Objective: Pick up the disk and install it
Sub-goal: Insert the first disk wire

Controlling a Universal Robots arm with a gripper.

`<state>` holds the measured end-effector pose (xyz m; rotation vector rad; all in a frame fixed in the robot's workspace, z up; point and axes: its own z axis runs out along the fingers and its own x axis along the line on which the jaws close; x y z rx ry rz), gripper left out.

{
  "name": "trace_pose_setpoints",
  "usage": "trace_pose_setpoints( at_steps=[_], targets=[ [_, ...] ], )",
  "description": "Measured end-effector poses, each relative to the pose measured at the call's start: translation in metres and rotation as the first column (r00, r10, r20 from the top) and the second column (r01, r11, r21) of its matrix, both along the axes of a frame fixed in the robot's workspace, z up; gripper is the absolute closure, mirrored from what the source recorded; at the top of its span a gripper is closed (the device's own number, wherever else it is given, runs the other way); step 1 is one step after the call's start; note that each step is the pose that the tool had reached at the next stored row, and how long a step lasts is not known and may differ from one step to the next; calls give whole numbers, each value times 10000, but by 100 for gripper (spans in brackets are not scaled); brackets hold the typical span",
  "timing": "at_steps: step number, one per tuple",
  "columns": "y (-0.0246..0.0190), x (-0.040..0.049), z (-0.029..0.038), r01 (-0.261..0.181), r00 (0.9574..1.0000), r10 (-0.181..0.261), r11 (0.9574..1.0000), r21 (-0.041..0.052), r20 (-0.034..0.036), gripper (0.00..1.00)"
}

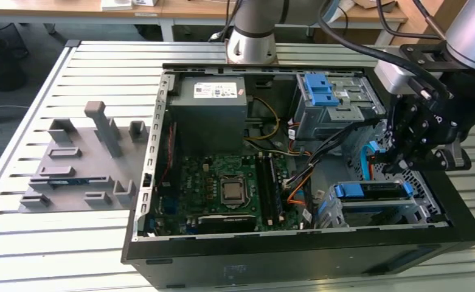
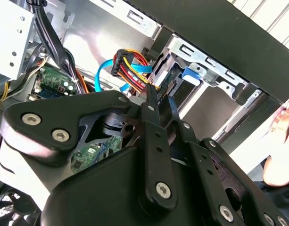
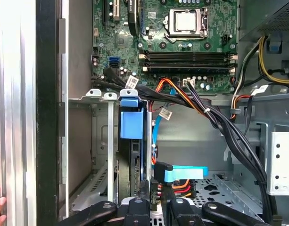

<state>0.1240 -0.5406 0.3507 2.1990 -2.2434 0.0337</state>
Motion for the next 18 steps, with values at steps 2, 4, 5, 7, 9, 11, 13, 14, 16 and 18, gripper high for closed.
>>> trace_pose_setpoints(
  at_steps=[2,4,5,7,9,11,13,14,16,18],
  targets=[
    [0,0,-6,0,10000,0,10000,0,11,75],
    [0,0,-7,0,10000,0,10000,-2,14,76],
    [0,-1,-8,1,10000,-1,10000,-1,14,76],
    [0,-1,-8,1,10000,-1,10000,0,14,83],
    [0,-1,-9,1,10000,-1,10000,0,14,84],
    [0,-1,-9,1,10000,-1,10000,0,14,84],
    [0,-1,-9,1,10000,-1,10000,0,14,84],
    [-2,-1,-11,1,10000,-1,10000,3,14,84],
    [-11,-1,-15,2,10000,-2,10000,1,13,84],
    [-29,-1,-22,13,10000,-13,10000,0,13,84]
  ],
)
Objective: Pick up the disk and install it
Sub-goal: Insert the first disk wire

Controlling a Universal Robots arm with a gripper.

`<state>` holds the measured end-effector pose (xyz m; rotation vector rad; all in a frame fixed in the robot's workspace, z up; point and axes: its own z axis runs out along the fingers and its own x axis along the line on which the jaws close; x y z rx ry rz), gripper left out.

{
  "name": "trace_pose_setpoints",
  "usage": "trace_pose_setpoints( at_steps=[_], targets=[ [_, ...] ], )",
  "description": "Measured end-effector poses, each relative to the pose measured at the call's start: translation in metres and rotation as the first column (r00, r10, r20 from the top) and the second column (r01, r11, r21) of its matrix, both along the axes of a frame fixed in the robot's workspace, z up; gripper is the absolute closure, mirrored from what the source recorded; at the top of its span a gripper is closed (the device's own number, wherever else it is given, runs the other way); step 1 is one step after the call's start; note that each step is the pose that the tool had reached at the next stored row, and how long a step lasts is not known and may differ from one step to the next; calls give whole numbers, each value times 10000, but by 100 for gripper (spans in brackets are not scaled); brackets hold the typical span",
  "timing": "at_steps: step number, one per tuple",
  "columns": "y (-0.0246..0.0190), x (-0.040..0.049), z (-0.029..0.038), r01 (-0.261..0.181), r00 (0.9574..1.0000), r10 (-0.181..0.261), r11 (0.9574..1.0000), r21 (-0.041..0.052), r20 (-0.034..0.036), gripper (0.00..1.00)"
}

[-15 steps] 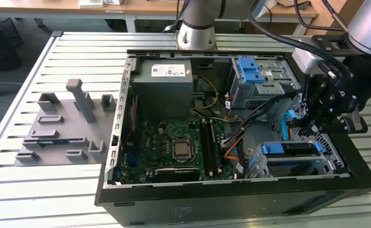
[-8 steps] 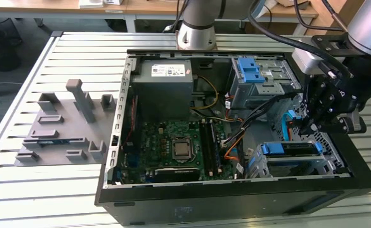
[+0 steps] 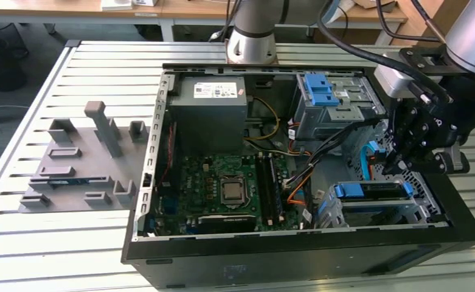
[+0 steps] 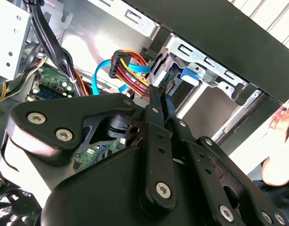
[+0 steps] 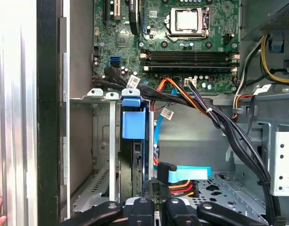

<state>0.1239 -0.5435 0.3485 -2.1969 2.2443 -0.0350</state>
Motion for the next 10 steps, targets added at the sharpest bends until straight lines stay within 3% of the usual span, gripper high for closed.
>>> trace_pose_setpoints(
  at_steps=[2,6,10],
  targets=[
    [-8,1,-8,40,10000,-40,10000,1,-24,84],
    [-9,3,-12,134,9997,-134,9999,-2,-204,84],
    [-42,7,-40,210,9995,-210,9998,-4,-217,84]
  ],
)
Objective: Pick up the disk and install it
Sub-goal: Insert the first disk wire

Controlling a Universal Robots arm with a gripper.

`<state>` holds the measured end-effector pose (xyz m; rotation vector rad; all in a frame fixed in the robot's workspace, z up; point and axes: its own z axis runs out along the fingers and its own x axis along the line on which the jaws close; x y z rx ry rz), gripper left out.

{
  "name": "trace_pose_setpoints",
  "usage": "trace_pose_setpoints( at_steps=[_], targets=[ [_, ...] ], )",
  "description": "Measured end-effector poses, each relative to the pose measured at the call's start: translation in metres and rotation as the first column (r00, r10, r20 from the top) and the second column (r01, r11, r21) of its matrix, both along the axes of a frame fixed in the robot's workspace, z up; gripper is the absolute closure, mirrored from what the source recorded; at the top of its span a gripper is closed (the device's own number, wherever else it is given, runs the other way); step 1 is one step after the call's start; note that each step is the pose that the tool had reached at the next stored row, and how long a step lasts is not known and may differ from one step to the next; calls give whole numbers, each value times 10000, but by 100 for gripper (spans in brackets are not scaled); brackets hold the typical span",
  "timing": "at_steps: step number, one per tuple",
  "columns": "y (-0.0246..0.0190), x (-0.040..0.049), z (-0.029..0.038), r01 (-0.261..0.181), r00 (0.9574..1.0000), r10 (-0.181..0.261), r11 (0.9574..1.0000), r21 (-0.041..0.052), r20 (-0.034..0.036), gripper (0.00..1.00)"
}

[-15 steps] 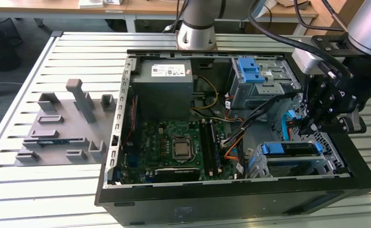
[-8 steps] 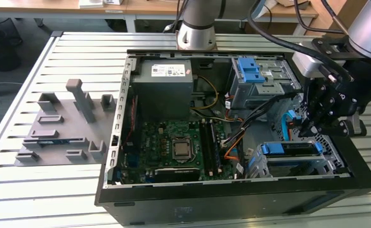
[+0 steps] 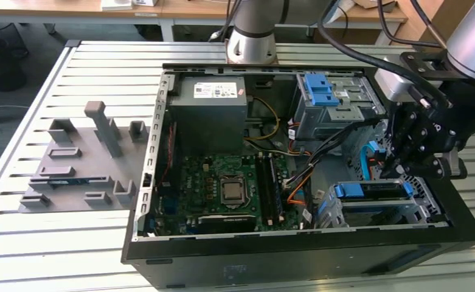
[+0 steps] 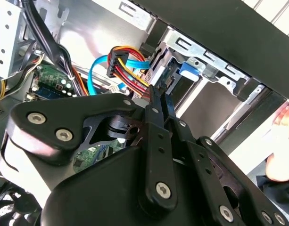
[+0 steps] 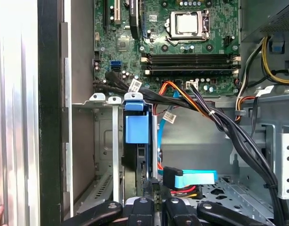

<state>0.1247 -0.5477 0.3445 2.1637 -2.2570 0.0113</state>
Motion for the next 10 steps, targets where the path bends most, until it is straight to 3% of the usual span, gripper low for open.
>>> trace_pose_setpoints(
  at_steps=[10],
  targets=[
    [-13,8,-18,104,9999,-104,9999,1,-9,84]
  ],
)
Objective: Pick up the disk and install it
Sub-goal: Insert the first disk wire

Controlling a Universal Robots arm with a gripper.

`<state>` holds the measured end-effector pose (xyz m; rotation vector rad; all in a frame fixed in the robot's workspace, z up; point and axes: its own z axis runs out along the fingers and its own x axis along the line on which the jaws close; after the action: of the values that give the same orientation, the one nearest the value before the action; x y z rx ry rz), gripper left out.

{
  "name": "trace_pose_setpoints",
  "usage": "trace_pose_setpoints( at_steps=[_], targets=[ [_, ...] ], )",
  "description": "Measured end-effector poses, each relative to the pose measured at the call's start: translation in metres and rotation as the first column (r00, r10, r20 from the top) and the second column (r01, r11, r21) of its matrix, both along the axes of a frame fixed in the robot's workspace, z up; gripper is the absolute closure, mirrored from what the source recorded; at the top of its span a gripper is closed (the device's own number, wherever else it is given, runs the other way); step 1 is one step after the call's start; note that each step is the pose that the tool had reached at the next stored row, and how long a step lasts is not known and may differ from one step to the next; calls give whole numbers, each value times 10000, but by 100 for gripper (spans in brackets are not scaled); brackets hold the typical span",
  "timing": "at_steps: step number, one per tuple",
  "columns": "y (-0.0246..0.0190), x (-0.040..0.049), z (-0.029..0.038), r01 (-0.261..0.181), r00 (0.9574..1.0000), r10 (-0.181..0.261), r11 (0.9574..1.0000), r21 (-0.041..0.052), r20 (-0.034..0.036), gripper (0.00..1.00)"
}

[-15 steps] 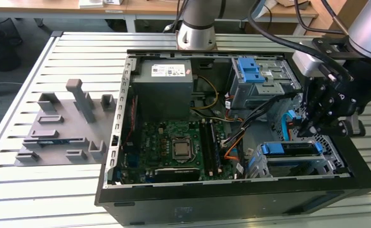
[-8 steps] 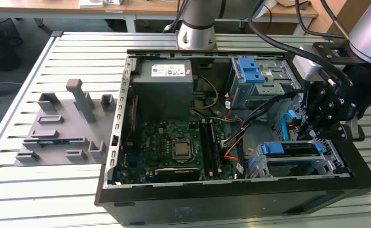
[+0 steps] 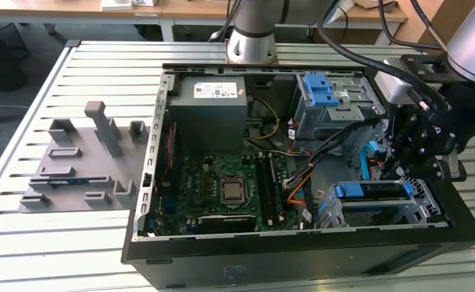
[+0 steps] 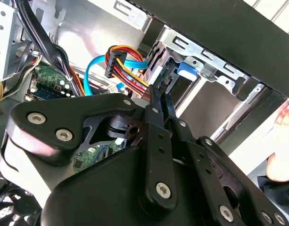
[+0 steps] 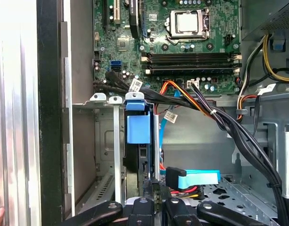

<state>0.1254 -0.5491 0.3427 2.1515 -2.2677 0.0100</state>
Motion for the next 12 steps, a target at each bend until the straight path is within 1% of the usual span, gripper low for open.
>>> trace_pose_setpoints(
  at_steps=[5,12],
  targets=[
    [-5,20,-12,90,9999,-90,10000,-2,-49,84],
    [-41,22,-41,113,9999,-113,9999,-2,-55,84]
  ],
)
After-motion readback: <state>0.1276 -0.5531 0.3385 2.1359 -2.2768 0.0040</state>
